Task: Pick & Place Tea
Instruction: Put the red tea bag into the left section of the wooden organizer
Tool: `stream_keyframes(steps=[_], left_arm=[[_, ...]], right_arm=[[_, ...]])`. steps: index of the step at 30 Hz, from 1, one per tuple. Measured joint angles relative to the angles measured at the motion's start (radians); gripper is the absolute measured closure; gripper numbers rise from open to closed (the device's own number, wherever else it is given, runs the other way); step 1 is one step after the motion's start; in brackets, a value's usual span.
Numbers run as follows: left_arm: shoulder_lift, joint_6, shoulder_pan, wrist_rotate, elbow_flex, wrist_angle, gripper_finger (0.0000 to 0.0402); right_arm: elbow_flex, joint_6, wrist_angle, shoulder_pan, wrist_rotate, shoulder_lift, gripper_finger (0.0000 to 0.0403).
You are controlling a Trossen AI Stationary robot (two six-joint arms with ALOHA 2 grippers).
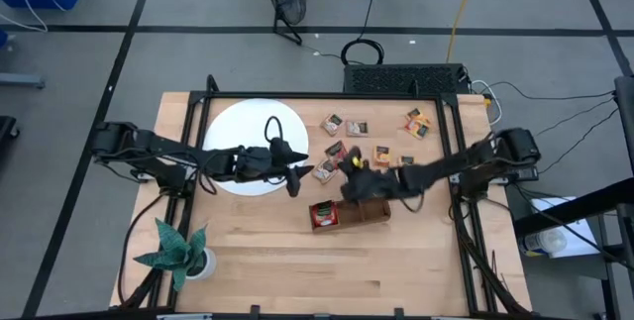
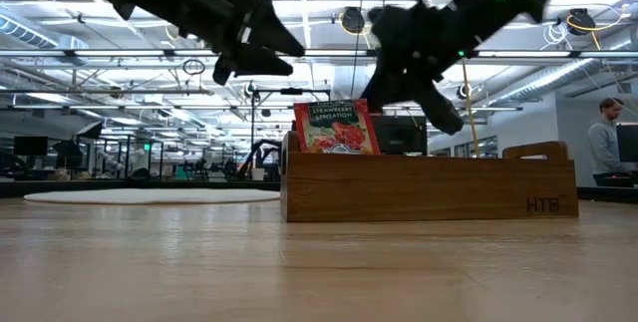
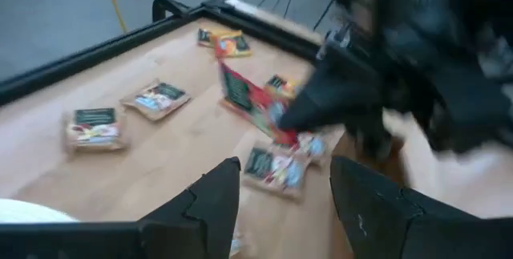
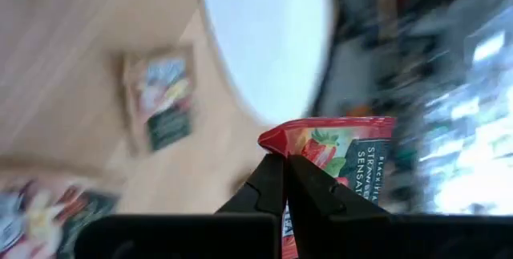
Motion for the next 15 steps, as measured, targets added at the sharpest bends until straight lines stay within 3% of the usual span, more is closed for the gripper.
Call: stream_keyframes(steps=[3,6,10,15], left_arm=[[0.022,-0.072,0.0,-0.001,0.0,0.045,0.0198],[0.043,-0.161,0.013,-0.017,0.0,0.065,0.0185],[0.07,-0.26,0.037,-0.028,0.0,0.09,0.0166],[0.126,-0.271,0.036,0.003,0.0,0.239,0.0156]], right_arm=[[-0.074,-0.17,0.324,0.065,0.074,0.037,0.0402],[-0.101,-0.254,0.512,0.088,0.147,0.079,0.0403],[-0.097,-0.251,0.531,0.088,0.145,0.086,0.0403],[-0.097,-0.194,0.528,0.08,0.114,0.088,0.0403]])
